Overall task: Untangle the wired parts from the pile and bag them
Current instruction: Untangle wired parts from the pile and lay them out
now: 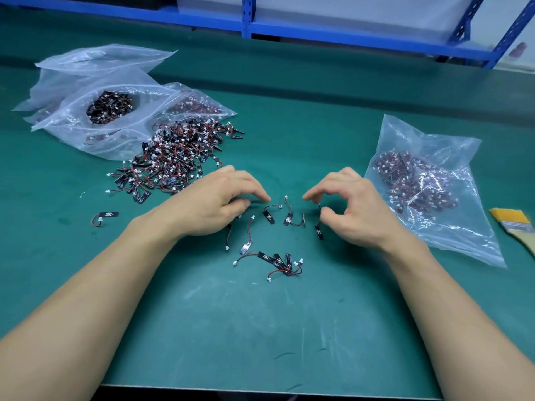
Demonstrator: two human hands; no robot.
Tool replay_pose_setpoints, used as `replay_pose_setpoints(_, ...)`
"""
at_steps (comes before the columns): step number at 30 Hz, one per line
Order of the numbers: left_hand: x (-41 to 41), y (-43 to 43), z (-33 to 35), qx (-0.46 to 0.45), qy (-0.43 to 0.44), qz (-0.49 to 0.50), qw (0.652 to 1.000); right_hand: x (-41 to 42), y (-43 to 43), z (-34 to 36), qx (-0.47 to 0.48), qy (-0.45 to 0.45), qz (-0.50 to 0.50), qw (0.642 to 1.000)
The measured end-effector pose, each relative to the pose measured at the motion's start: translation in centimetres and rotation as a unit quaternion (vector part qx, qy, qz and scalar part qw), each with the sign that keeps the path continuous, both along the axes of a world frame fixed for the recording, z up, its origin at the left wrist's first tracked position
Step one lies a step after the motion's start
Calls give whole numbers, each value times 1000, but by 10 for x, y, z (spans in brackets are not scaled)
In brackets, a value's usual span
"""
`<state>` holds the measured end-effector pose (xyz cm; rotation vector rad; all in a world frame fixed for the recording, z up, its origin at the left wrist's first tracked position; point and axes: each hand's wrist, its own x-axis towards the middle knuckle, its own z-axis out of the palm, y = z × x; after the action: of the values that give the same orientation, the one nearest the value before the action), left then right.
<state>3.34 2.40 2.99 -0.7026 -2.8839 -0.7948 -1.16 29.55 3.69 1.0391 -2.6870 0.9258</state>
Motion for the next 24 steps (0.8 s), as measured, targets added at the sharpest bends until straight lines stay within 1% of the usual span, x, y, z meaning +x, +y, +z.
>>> replay_pose_setpoints(6, -3, -8, 0, -12, 23, 53, 998, -4, 4, -3, 44, -2, 5, 999)
replay_pose_setpoints(10, -4, -18, 0, -18, 10, 76, 997, -9, 12, -1, 32, -17, -13, 999)
replay_pose_setpoints(14, -4, -19, -1, -19, -18, 63, 998, -13, 13, -3, 38, -33, -20, 999)
replay_pose_setpoints(20, -6, -19, -3, -31, -22, 64, 997, -16, 13, -7, 15, -27, -32, 999)
replay_pose_setpoints(24, -8, -19, -5, -17, -13, 69, 997, -17, 12, -7, -8, 0, -47, 999)
